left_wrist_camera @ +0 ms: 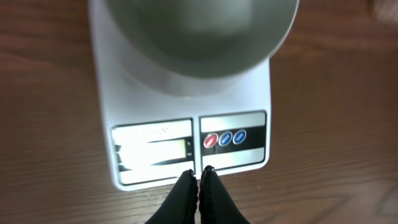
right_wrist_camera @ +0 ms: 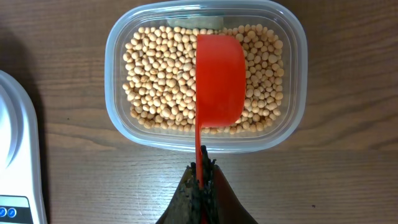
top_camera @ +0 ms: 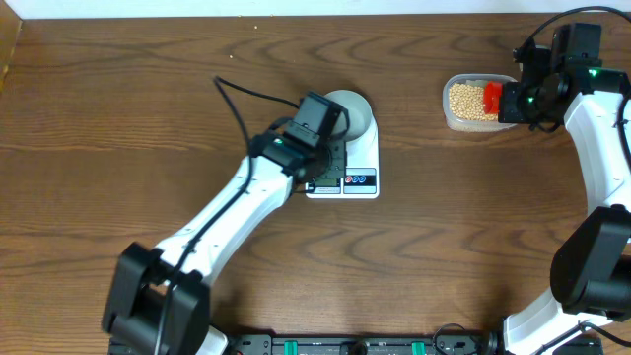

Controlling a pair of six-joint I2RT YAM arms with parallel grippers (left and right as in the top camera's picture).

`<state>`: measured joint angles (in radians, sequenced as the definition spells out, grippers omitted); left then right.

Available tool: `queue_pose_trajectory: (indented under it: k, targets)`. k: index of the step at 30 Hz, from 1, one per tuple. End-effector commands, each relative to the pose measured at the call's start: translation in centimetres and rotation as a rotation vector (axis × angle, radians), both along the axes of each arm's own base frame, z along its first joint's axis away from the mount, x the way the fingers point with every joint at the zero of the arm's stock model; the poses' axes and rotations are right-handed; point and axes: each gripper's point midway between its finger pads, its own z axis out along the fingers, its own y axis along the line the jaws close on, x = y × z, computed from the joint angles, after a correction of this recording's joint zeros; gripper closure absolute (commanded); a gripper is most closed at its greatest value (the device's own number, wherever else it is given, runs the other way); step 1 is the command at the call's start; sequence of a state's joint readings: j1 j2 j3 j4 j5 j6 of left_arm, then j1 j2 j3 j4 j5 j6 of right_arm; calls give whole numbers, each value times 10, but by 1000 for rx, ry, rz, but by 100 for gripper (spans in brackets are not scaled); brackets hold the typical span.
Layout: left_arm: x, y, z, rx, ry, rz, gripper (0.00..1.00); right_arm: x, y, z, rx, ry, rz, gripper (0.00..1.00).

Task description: Scoop item into bowl and weigh 50g on scale

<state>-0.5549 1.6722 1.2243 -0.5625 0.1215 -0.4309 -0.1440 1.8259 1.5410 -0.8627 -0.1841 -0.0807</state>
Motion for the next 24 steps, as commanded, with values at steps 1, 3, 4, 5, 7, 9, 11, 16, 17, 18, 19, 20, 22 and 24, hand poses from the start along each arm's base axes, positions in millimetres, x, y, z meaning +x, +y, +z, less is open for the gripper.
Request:
queue_pose_trajectory:
  k: [1,3,4,5,7,9,11,16,17,18,19,20,22,24]
  targets:
    - [-5,-12,-22,34,37,-14,93,3,-4,13,2,-32,-22,99]
    - [-10,-18,-30,44,51,-32,93,3,-5,13,-1,-31,-24,99]
    - [-11,-21,-34,47,56,-40,93,3,-5,13,-3,-31,-25,99]
    - [-12,-23,-37,50,60,-46,93,3,-5,13,-4,-31,-26,99]
    - [-12,-27,-44,55,66,-54,93,3,-5,13,-5,-30,-27,99]
    - [-11,-29,-52,60,73,-56,92,3,-6,13,-6,-30,-27,99]
    - [-10,-29,-59,66,81,-56,93,3,-5,13,-6,-30,-26,99]
    - [-5,-33,-69,64,78,-56,93,2,-5,12,-6,-26,-27,99]
    - [-4,-34,-68,60,73,-56,92,2,-5,12,-6,-25,-27,99]
    - [-3,-34,-68,59,71,-55,93,2,-5,12,-6,-25,-27,99]
    - [-2,-35,-68,56,66,-56,93,1,-5,12,-5,-24,-26,99]
    - [-2,-35,-68,54,64,-56,93,1,-5,12,-5,-24,-27,99]
    - [-1,-35,-67,57,58,-53,92,1,-5,12,-5,-22,-26,99]
    - [1,-32,-68,72,48,-45,92,1,-5,12,-5,-22,-26,99]
